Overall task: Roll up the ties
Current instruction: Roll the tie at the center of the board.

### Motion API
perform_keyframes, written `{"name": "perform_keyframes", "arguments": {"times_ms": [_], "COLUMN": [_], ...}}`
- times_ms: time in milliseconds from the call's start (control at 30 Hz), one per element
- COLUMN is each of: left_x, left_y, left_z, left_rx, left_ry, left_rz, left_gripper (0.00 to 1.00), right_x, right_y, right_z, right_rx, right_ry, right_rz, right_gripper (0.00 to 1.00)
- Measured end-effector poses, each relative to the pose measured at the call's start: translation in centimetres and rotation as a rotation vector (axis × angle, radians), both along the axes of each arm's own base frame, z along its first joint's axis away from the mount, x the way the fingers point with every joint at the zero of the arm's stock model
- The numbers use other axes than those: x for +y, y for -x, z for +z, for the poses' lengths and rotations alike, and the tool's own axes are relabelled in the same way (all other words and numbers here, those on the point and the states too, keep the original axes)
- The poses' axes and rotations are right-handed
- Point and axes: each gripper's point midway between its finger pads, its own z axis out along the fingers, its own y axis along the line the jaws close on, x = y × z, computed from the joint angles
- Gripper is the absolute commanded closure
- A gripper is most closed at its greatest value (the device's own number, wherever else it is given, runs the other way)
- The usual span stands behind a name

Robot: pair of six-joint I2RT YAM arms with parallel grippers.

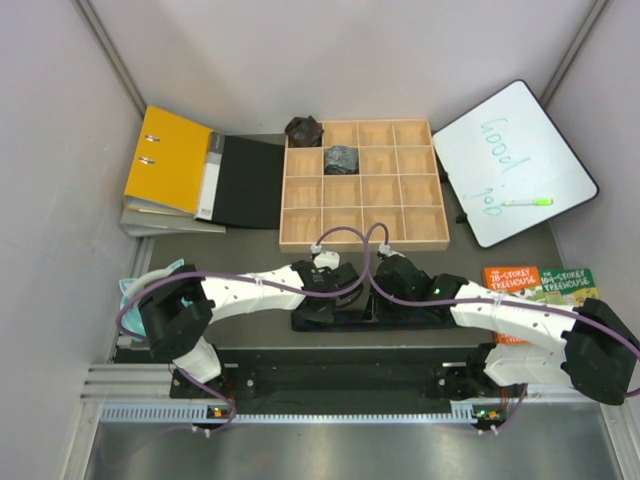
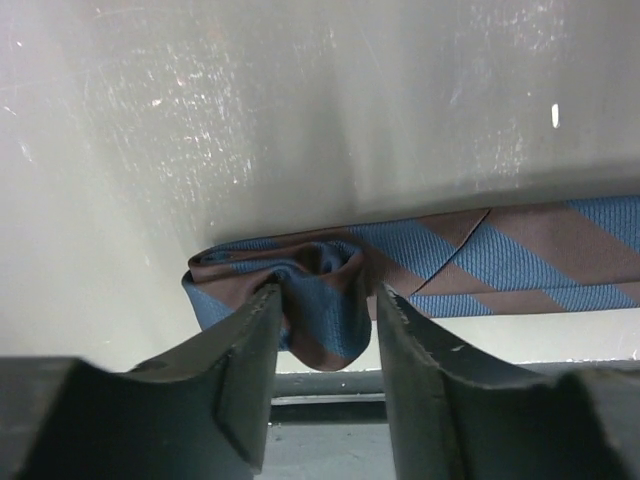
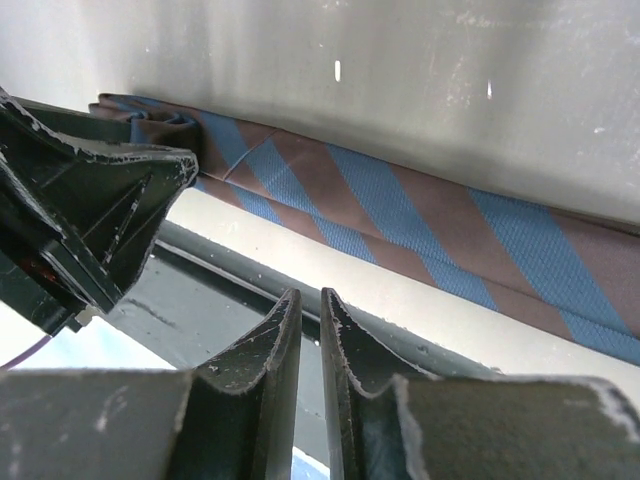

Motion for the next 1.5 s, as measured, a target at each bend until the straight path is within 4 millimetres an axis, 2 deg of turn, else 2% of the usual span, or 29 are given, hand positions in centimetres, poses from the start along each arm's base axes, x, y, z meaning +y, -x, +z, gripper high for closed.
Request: {"name": "perform_keyframes", "arguments": {"times_ms": [133,300,533,700,800,1000,1100,1167,1400,1500], "left_x": [0.0,-0.3,-0.7,-0.9,-0.8,-0.8,0.0,1.2,6.0,7.2], "left_y": [0.2,0.4,0.3,0.2,0.1,0.0,-0.3,-0.3,1.0,1.5], "left_z": [0.0,0.6,2.6,3.9,4.7,8.3,10.1,10.7,9.6,8.6], "left_rx": [0.009,0.013,-0.019,-0.041,-0.056,-0.131,-0.182,-0.210,-0.245,-0.241], "left_ry": [-0.001,0.012,0.070,0.113,0.130,0.249,0.307,0.334,0.386,0.401], "left_rz": [-0.012,-0.029,-0.041,-0.050,-0.052,-0.055,-0.023,0.014,0.129,0.173], "left_gripper": [0.39,0.17,0.02,0.01,0.01,0.01,0.01,0.01,0.02,0.03], "right_x": [0.0,0.5,1.8,3.3,3.8,5.3,6.1,6.7,9.0,10.3], "right_y": [0.0,-0.7,-1.6,-2.5,-3.2,-4.0,-4.0,-4.0,-3.5,-2.8], "right_z": [0.3,1.3,3.7,5.6,6.1,8.0,9.1,9.2,7.5,5.9], "right_rx": [0.001,-0.012,-0.052,-0.057,-0.060,-0.086,-0.096,-0.088,-0.020,0.016], "right_ry": [0.005,0.004,-0.048,-0.121,-0.113,-0.157,-0.205,-0.229,-0.291,-0.282], "right_rz": [0.002,0.003,0.020,0.038,0.046,0.063,0.082,0.092,0.112,0.142], "right_gripper": [0.83,0.81,0.76,0.72,0.71,0.70,0.70,0.70,0.71,0.80]}}
